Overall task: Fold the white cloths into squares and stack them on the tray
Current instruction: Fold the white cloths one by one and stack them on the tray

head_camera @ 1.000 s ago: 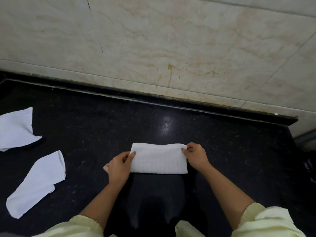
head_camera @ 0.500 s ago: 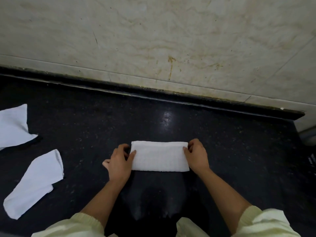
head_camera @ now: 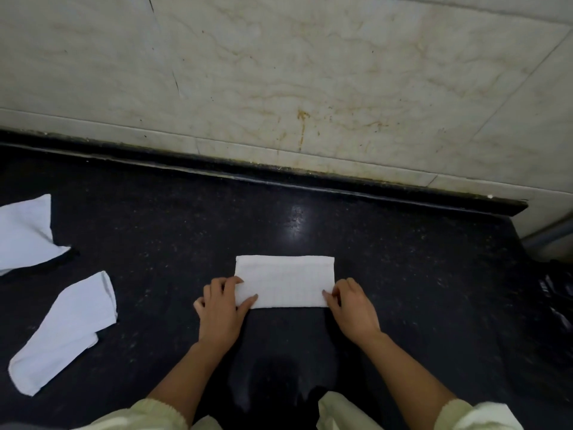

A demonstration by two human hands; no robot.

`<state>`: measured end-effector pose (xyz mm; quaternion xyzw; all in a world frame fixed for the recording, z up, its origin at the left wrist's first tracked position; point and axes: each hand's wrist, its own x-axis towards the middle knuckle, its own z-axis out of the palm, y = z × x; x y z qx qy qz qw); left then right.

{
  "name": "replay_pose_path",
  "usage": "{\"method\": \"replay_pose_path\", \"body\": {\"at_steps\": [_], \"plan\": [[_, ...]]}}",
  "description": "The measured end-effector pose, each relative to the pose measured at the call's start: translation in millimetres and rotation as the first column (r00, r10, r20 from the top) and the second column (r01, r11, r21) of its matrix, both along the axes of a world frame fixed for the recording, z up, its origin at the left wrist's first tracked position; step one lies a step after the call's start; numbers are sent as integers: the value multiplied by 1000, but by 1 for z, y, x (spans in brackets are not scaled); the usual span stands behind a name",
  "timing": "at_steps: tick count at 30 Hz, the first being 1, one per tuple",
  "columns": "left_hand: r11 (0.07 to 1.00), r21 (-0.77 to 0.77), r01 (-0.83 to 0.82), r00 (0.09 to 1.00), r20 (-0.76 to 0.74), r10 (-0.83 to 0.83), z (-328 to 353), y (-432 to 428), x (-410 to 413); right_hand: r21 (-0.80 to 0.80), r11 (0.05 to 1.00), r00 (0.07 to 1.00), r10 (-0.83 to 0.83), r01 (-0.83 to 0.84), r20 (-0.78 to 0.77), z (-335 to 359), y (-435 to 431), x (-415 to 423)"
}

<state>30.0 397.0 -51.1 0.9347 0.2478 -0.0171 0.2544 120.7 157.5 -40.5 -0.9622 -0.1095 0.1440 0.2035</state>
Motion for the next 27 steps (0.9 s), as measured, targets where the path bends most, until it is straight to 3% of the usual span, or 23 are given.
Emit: {"method": "replay_pose_path", "body": {"at_steps": [4, 12, 15, 20, 27], "plan": [[991, -42, -124, 992, -24, 123, 7, 3, -3, 60, 982, 978, -174, 182, -112, 4, -5, -1], [936, -170, -307, 913, -329, 240, 29, -1, 11, 144, 838, 812, -446, 527, -377, 8, 18, 3], [878, -289, -381, 890, -373, 264, 34, 0, 14, 195, 777, 758, -472, 599, -451, 11, 21, 5], [764, -493, -416, 909, -263, 325, 33, 3, 7, 318, 676, 724, -476, 664, -500, 18, 16, 2], [667, -594, -451, 893, -291, 344, 30, 4, -21, 325, 659, 697, -436, 678, -570, 15, -11, -11]]}}
